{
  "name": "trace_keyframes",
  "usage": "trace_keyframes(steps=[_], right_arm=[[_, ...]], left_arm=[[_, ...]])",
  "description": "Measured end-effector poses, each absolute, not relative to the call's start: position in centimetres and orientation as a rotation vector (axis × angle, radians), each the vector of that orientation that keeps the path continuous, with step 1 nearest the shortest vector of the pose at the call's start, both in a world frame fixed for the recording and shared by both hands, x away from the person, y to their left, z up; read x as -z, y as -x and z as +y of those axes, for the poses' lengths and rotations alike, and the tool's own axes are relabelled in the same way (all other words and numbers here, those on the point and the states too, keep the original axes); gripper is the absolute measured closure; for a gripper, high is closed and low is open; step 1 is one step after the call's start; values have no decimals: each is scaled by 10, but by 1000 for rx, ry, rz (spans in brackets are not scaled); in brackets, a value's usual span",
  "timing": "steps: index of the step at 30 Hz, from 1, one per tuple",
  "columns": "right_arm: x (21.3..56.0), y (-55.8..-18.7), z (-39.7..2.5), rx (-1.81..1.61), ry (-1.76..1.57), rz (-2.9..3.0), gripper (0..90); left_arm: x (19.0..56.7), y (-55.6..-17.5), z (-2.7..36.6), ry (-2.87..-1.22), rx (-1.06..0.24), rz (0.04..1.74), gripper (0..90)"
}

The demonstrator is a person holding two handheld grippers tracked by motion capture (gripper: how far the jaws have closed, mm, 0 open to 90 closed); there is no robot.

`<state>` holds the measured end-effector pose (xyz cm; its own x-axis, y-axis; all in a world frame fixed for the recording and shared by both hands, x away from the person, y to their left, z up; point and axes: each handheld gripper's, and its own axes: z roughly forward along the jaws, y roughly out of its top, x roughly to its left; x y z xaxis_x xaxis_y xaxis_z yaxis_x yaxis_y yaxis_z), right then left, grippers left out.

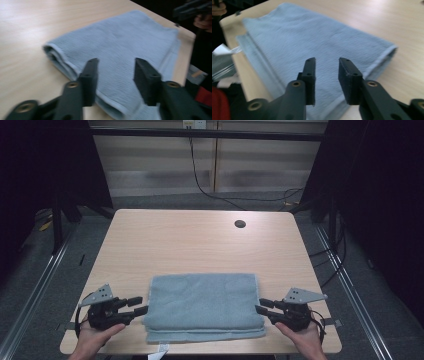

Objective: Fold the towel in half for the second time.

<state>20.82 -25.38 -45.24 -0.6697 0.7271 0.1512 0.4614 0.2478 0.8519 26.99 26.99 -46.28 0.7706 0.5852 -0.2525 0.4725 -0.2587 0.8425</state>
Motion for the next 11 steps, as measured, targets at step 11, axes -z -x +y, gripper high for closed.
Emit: trace_keyframes(steps=[11], right_arm=[[466, -230, -274, -1311, -1289, 2096, 390]], left_arm=[[479, -304, 279, -1912, -211, 971, 302]])
